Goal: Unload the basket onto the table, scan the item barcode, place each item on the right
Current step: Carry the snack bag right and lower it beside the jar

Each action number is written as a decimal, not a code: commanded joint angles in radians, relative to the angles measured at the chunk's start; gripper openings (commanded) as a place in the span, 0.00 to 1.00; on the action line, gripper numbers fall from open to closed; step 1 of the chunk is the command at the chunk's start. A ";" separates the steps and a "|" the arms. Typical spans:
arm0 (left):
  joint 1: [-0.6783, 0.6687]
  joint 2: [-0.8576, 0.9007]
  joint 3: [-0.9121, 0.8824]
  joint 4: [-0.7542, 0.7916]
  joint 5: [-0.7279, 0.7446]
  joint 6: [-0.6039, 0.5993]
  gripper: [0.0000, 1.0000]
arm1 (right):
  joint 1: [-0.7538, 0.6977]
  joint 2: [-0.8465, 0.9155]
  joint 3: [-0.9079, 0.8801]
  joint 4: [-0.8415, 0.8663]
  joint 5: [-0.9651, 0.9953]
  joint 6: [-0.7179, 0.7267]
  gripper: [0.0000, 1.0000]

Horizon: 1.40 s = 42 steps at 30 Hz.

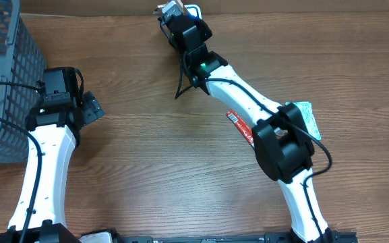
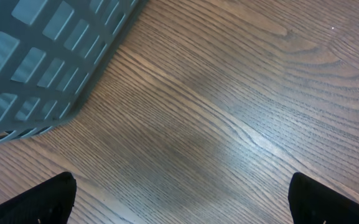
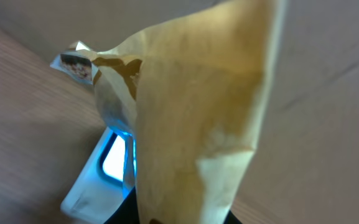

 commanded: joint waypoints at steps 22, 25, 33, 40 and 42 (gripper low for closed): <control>0.003 -0.006 0.011 0.001 -0.017 -0.007 1.00 | -0.282 -0.377 -0.154 -1.164 -0.766 0.383 0.04; 0.003 -0.006 0.011 0.001 -0.017 -0.007 1.00 | -0.290 -0.377 -0.233 -1.108 -0.686 0.384 0.05; 0.003 -0.006 0.011 0.001 -0.017 -0.007 1.00 | -0.291 -0.377 -0.294 -1.026 -0.636 0.384 1.00; 0.003 -0.006 0.011 0.001 -0.017 -0.007 1.00 | -0.291 -0.377 -0.294 -1.011 -0.637 0.384 1.00; 0.003 -0.006 0.011 0.001 -0.017 -0.007 1.00 | -0.291 -0.377 -0.294 -1.001 -0.637 0.384 1.00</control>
